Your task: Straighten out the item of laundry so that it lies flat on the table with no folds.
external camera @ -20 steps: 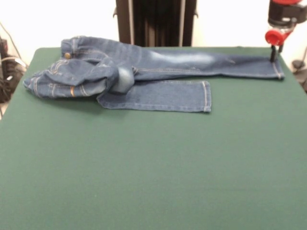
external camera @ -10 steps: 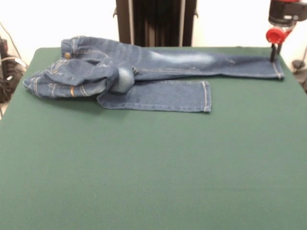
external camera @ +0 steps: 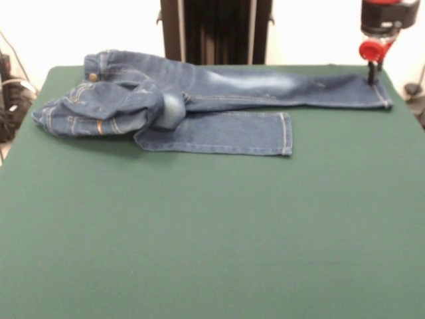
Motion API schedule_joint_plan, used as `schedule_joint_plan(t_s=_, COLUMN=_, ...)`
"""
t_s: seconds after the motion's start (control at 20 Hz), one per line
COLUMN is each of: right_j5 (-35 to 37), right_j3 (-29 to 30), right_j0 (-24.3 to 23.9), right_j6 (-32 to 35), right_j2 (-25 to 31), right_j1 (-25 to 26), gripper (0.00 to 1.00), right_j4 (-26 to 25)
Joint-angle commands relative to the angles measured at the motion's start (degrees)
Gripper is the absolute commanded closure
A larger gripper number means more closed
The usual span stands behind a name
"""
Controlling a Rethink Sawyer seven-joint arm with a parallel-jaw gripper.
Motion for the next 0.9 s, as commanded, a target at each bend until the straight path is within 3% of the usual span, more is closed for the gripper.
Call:
schedule_joint_plan(t_s=0.05, right_j5=6.92, right_j3=4.42, right_j0=-0.82, right_j6=-22.26, right_j2=1.53, right_j1=8.8, gripper=0.0, right_j4=4.04)
schedule_joint_plan(t_s=0.35, right_j5=11.41, right_j3=5.41, right_j0=-1.99, right_j6=-27.16, right_j2=-0.16, right_j1=12.49, gripper=0.0, right_j4=6.44)
schedule_joint_plan(t_s=0.9, right_j5=14.78, right_j3=5.58, right_j0=-7.61, right_j6=-28.74, right_j2=-3.62, right_j1=13.86, gripper=0.0, right_j4=2.84)
